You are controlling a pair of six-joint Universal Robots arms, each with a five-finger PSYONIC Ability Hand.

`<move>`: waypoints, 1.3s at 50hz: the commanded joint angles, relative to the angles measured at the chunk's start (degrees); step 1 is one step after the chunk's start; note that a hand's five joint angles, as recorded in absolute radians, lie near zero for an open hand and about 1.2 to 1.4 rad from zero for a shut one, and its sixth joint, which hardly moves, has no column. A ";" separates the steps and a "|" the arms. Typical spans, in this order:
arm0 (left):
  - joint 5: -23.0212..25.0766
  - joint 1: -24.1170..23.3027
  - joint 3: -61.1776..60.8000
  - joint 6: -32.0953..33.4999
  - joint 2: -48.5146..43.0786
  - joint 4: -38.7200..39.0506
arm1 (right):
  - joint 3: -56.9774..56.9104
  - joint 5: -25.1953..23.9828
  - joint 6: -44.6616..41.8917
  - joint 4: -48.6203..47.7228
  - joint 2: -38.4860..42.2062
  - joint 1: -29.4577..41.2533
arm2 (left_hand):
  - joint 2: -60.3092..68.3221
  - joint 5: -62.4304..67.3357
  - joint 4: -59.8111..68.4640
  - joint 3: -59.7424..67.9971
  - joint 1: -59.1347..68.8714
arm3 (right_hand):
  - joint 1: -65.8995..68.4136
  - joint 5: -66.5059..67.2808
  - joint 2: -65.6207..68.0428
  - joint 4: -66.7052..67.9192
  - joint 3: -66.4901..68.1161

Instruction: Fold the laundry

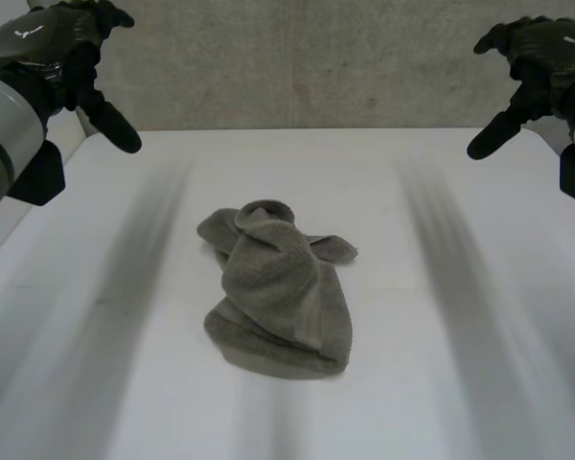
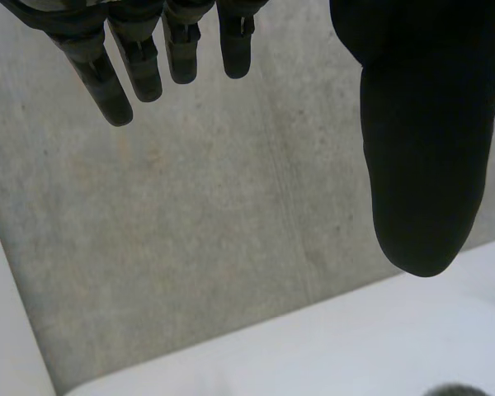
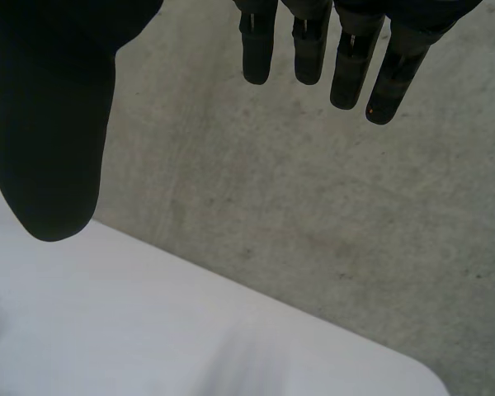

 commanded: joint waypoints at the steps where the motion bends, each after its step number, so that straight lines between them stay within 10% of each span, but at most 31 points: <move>1: 1.26 0.65 1.09 0.27 0.02 -3.77 | 0.20 2.95 -0.51 -0.17 -0.27 -0.23 | 0.52 -1.30 0.46 0.51 -0.01 | -1.87 -3.23 -3.17 -3.44 -2.26; 13: 3.11 0.65 0.30 0.54 -0.07 -3.60 | 0.46 2.17 -2.18 -0.35 0.00 0.21 | 0.53 -1.30 0.46 0.51 -0.01 | -1.87 -3.23 -3.17 -3.44 -2.26; 22: 10.22 1.70 -2.51 3.25 -5.67 1.66 | 4.07 -1.88 -19.76 2.55 9.05 3.47 | 0.19 -1.64 0.13 0.18 -0.34 | -1.87 -3.23 -3.17 -3.44 -2.26; 37: 16.38 1.71 -2.78 21.28 -26.70 19.34 | 3.02 -10.40 18.72 -13.08 25.29 12.68 | 0.86 -0.97 0.80 0.85 0.33 | -1.87 -3.23 -3.17 -3.44 -2.26; 48: 27.55 1.71 -3.74 23.48 -33.91 20.92 | -0.77 -9.00 20.41 -13.97 33.83 18.58 | 2.71 0.88 2.65 2.70 2.18 | -1.87 -3.23 -3.17 -3.44 -2.26; 52: 31.58 1.53 -3.83 23.56 -35.13 21.36 | -1.64 -5.76 20.24 -14.06 35.15 18.94 | 12.06 10.23 12.00 12.05 11.53 | 24.97 23.61 23.68 23.40 24.58; 55: 33.78 1.53 -3.57 23.65 -35.49 22.24 | -3.04 -3.03 19.27 -14.32 34.37 18.85 | 52.59 50.76 52.53 52.58 52.06 | 67.94 66.57 66.64 66.37 67.54; 61: 30.89 0.91 1.00 22.95 -33.73 27.87 | -8.92 -2.32 5.79 -19.22 28.75 18.50 | 69.97 68.15 69.91 69.96 69.44 | 68.13 66.77 66.83 66.56 67.74; 65: 15.65 0.48 5.21 21.55 -28.13 33.91 | -12.72 -1.44 -9.56 -23.64 26.28 18.58 | 69.97 68.15 69.91 69.96 69.44 | 68.13 66.77 66.83 66.56 67.74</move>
